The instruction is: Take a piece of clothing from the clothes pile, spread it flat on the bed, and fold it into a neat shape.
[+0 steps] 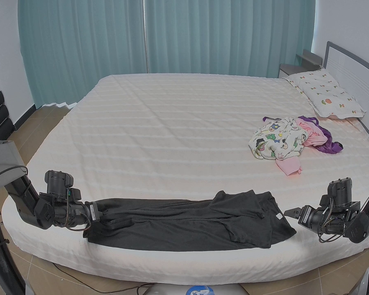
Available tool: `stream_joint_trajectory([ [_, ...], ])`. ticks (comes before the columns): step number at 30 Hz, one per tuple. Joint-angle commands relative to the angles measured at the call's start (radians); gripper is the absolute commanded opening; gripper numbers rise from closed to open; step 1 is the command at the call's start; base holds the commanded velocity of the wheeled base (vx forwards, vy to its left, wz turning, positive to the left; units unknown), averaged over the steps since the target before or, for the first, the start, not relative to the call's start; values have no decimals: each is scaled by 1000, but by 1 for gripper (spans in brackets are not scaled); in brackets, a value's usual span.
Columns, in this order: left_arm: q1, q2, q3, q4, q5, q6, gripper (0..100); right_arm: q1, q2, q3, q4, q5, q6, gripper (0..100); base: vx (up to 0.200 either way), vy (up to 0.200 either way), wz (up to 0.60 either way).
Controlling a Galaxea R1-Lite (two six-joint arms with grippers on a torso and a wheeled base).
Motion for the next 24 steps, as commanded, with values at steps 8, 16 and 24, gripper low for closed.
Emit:
stream_joint_trajectory([
  [8,-47,-7,-23,-2,43,-47,0,0,0,0,-1,0,0,100,0,-150,0],
  [16,-89,-46,-21,9,55,-67,0,0,-1,-2,-2,0,0,100,0,-200,0],
  [24,-182,-79,-41,32,138,-127,0,-1,0,-2,-2,0,0,100,0,-200,0],
])
